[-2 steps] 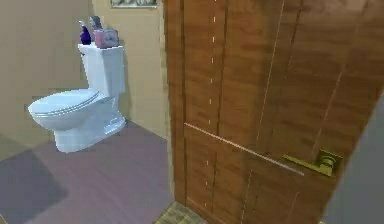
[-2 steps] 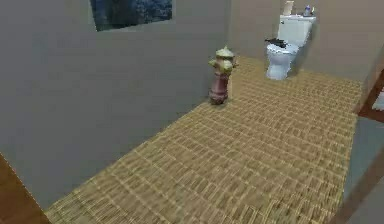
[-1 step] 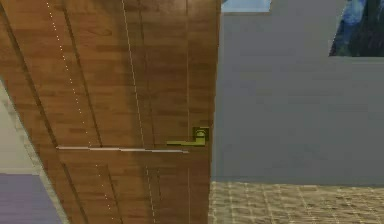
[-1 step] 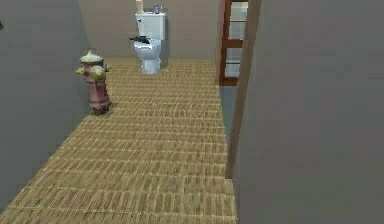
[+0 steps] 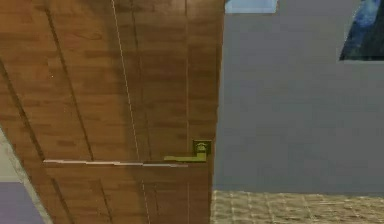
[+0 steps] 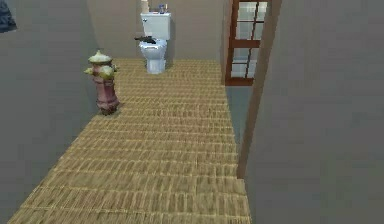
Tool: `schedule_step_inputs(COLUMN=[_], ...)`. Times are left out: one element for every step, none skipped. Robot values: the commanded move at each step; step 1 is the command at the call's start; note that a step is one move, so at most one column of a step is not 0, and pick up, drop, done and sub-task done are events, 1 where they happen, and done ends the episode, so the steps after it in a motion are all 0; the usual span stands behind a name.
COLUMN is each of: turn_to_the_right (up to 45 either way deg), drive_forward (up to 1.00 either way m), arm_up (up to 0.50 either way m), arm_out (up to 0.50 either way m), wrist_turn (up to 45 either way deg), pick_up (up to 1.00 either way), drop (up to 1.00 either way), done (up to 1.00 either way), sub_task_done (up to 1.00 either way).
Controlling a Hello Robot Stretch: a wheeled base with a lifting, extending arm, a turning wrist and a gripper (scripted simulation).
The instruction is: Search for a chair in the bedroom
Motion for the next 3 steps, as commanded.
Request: schedule_step_inputs(turn_to_the_right=[-45.0, -9.0, 0.0], drive_forward=[0.00, 0.00, 0.65], arm_up=[0.00, 0.00, 0.00], arm_out=[0.00, 0.00, 0.00], wrist_turn=[0.0, 0.0, 0.0], pick_up=[0.00, 0.00, 0.00], drop=[0.00, 0.00, 0.00], done=[0.00, 0.00, 0.00], sub_task_done=[0.00, 0.00, 0.00])
